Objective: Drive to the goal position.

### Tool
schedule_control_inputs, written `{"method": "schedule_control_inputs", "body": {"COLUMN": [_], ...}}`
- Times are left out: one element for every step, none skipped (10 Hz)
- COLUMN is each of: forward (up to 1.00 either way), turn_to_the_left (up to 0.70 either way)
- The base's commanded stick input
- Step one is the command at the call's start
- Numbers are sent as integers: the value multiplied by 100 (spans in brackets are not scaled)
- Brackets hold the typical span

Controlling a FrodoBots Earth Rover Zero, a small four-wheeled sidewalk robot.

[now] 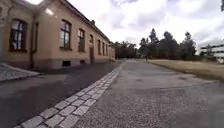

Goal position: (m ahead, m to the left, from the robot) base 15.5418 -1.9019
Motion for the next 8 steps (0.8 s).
{"method": "schedule_control_inputs", "body": {"forward": [70,70,70,70,70,70,70,70], "turn_to_the_left": [0,0,0,0,0,0,0,0]}}
